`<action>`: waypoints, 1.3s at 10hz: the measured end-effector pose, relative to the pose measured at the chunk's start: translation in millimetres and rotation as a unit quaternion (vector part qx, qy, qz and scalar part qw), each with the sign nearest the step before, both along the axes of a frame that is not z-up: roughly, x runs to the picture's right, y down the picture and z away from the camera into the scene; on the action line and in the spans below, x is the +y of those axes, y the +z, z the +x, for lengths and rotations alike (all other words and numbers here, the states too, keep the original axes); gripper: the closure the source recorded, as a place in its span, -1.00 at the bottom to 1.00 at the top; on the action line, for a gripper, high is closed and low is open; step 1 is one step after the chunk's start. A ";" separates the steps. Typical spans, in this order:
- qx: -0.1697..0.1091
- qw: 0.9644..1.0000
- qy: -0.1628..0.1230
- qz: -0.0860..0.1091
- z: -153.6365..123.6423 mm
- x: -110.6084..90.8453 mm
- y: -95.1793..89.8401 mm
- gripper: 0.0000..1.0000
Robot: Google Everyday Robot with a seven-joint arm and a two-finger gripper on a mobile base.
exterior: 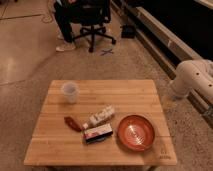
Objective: Place the pepper in the ceramic bowl
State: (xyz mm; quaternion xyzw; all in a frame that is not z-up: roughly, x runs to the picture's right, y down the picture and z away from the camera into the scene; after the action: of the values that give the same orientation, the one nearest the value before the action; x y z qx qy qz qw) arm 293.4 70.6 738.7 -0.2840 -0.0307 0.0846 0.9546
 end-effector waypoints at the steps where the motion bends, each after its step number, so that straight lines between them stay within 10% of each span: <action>1: 0.000 1.000 0.000 0.001 -1.2 -1.0 0.1 0.17; 13: -0.001 1.000 -0.009 0.004 -3.8 -1.5 -0.3 0.17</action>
State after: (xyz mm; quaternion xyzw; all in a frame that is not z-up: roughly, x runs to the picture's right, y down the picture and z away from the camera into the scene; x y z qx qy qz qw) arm 289.6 69.1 738.4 -0.2804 -0.0294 0.0759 0.9564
